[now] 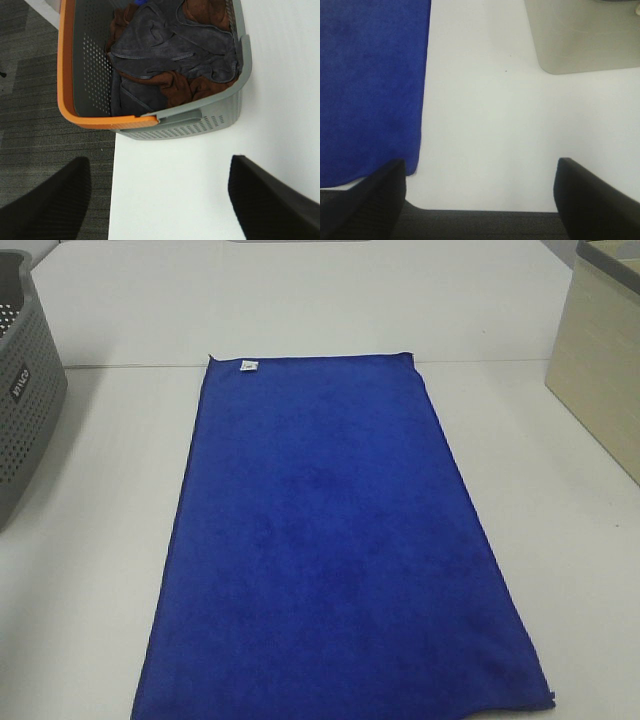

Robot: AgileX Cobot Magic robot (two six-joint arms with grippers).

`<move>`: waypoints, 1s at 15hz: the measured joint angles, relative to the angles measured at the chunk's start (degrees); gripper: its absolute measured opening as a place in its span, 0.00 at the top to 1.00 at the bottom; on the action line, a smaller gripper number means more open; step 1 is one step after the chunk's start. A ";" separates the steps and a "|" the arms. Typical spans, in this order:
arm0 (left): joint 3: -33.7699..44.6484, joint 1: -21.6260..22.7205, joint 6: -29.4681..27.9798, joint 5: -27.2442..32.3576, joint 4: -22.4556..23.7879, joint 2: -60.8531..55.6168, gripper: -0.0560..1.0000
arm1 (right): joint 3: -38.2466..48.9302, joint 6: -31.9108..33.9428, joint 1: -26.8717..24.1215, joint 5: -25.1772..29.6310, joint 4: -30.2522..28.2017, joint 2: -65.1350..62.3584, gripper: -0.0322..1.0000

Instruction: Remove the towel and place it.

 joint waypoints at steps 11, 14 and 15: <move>30.08 0.00 0.74 -1.89 -13.12 -45.44 0.26 | 11.34 -3.32 0.00 0.11 -0.06 -26.81 0.20; 30.19 0.00 0.74 -0.34 -16.39 -52.14 0.26 | 12.55 -3.50 0.06 0.06 -0.06 -27.27 0.21; 30.31 0.00 0.74 0.40 -16.84 -52.20 0.26 | 13.29 -3.55 0.06 0.06 -0.06 -27.27 0.21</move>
